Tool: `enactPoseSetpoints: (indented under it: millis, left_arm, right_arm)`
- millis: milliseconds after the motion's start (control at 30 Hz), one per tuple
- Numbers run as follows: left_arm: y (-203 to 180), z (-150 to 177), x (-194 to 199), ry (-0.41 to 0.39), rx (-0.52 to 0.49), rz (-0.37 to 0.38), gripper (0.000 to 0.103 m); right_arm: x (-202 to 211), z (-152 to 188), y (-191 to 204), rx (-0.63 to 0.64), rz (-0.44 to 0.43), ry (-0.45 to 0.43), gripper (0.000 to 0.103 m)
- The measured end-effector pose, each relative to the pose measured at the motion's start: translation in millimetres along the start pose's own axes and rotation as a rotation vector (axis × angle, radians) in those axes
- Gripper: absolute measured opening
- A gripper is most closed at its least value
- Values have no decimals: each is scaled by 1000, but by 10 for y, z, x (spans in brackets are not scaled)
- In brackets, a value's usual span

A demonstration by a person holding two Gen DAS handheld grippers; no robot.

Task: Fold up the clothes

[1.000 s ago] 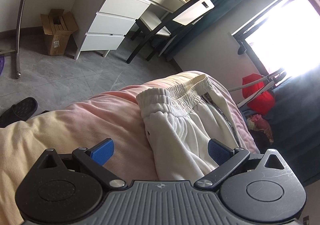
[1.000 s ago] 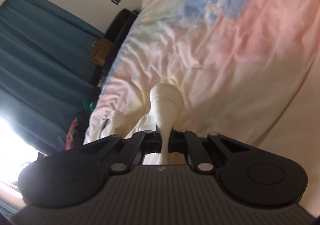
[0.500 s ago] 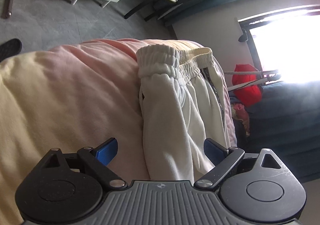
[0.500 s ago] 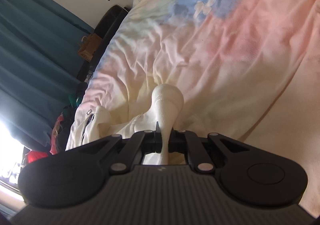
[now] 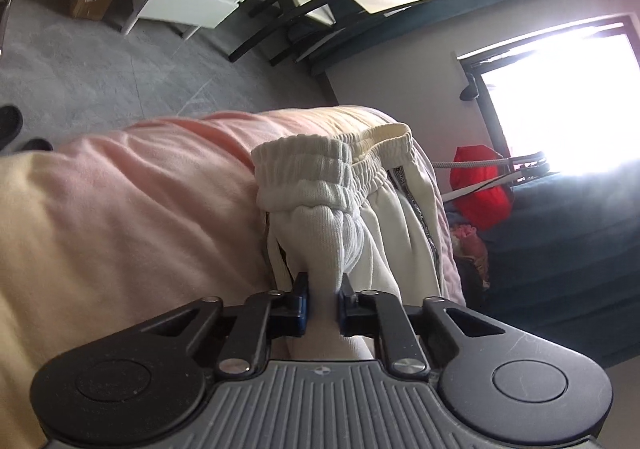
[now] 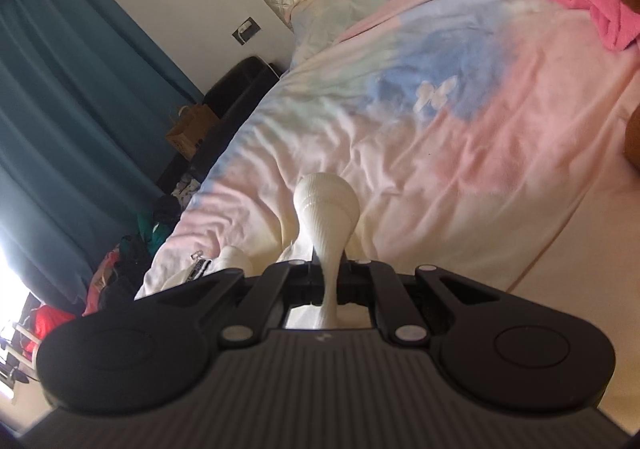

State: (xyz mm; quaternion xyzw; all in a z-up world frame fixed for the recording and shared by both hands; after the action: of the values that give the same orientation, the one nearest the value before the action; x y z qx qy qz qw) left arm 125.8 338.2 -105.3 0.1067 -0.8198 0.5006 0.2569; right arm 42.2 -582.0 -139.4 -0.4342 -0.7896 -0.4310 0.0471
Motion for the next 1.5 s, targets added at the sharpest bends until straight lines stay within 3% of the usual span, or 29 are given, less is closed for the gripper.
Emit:
enactPoseSetpoints:
  millis: [100,233,433,633,833,967,1167,1267,1300,1333,1400,1433,1500]
  left_arm:
    - [-144,-68,171,-63,-51,50,8]
    - [-284,-170,320,-117,9,141,8]
    - [-852,-361,162,-135,-95,123,8]
    - [-1671,-688,-671,-159,-184,91,8]
    - [-2047,-854,-2050,-134,-133,-16,8]
    - [-2014,-865,-2769,-97,-163,-131,8]
    - [-1954,-813,-3180,-68,-261,-199,12]
    - [-1977,-772,-3145,-55,-299,-169,20]
    - [-1990,-763,-3108,-45,-303,-147,25]
    - [-2007,-751,-3042,-35,-308,-125,35]
    - [-2024,-734,-2876,-20,-315,-91,51]
    - [-2015,-722,-2764,-15,-318,-88,58]
    - [-1991,-692,-2526,-5,-320,-81,64]
  right_arm:
    - [59,-20,-85,-29,17,1,5]
    - [169,-93,-95,-45,26,-13,5]
    - [-36,-282,435,80,-19,-37,5]
    - [-877,-84,1369,203,-14,-5,6]
    - [-1844,252,2333,342,-3,12,6]
    - [-2428,650,2507,399,37,35,6]
    - [-2762,1010,2433,457,83,70,8]
    - [-2676,979,2458,412,-15,102,24]
    - [-2640,965,2469,396,-51,113,45]
    - [-2556,932,2479,371,-89,116,73]
    - [-2299,831,2476,333,-145,84,93]
    - [-2164,794,2481,319,-175,83,90]
    - [-1896,750,2471,291,-228,110,90]
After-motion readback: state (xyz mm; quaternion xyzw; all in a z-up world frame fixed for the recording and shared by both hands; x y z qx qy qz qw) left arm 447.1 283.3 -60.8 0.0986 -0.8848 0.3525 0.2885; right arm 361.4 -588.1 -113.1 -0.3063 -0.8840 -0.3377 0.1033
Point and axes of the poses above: each gripper's, at about its wrist camera, not at the fingertips, and x roughly against the way its jaws point, y to its left, z to its underside, the point moved 9 cm from there along -x, roughly the way its jaws point, and after that the axes turned 3 degrees about -y, right-handed, at the moved point
